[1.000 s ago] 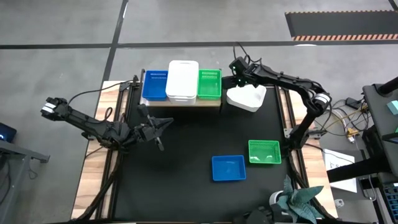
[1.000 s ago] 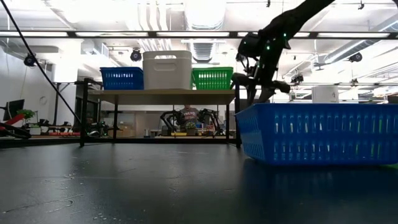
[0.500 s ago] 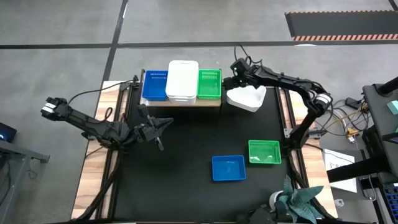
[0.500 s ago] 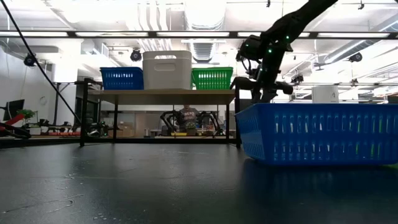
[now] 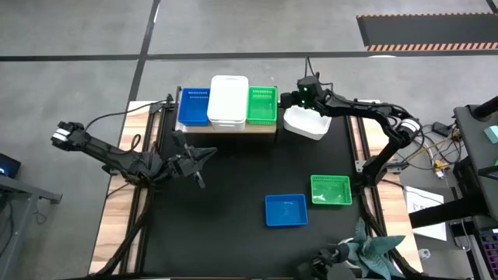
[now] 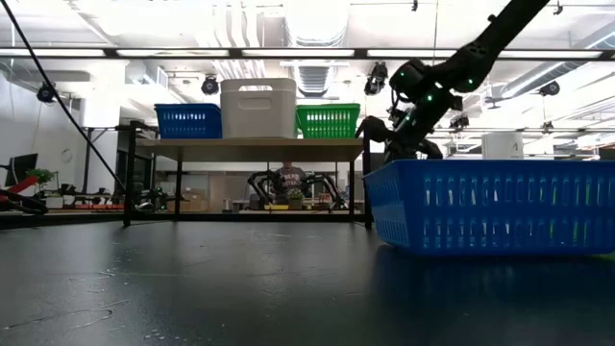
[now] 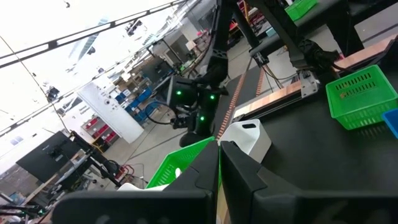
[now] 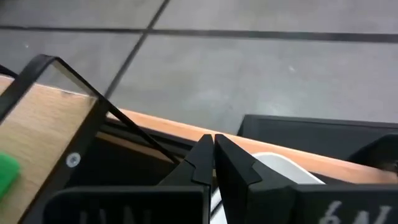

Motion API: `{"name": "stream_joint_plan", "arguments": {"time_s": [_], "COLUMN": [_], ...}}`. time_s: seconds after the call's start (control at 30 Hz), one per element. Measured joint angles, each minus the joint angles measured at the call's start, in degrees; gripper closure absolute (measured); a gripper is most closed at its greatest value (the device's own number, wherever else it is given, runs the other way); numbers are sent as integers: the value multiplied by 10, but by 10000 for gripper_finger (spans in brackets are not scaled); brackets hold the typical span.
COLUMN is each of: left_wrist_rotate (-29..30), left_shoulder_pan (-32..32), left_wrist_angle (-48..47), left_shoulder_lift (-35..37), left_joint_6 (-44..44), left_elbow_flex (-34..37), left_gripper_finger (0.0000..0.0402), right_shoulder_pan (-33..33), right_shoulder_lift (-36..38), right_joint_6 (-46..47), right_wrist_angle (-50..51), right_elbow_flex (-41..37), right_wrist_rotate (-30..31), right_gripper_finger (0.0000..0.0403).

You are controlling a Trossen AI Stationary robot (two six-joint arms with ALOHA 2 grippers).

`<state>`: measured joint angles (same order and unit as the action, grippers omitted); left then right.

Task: Stack baskets on shelf by color
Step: Stack the white bin on top of the white bin on the shelf

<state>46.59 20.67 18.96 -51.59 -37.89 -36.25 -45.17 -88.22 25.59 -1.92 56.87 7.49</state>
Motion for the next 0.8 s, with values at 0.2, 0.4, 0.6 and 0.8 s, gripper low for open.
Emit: {"name": "stream_joint_plan", "arguments": {"time_s": [0.2,0.4,0.6,0.8], "left_wrist_rotate": [0,0,0,0], "left_shoulder_pan": [0,0,0,0], "left_wrist_angle": [0,0,0,1], "left_shoulder_lift": [0,0,0,0], "left_joint_6": [0,0,-1,-3], "left_elbow_flex": [0,0,0,0], "left_gripper_finger": [402,402,402,402], "right_shoulder_pan": [0,1,1,3], "right_shoulder_lift": [-6,-17,-19,-19], "right_joint_6": [13,29,29,29], "right_wrist_angle": [-26,-22,-18,-18], "right_elbow_flex": [-11,-15,-19,-19], "right_wrist_rotate": [0,0,0,0], "right_gripper_finger": [394,394,394,394]}}
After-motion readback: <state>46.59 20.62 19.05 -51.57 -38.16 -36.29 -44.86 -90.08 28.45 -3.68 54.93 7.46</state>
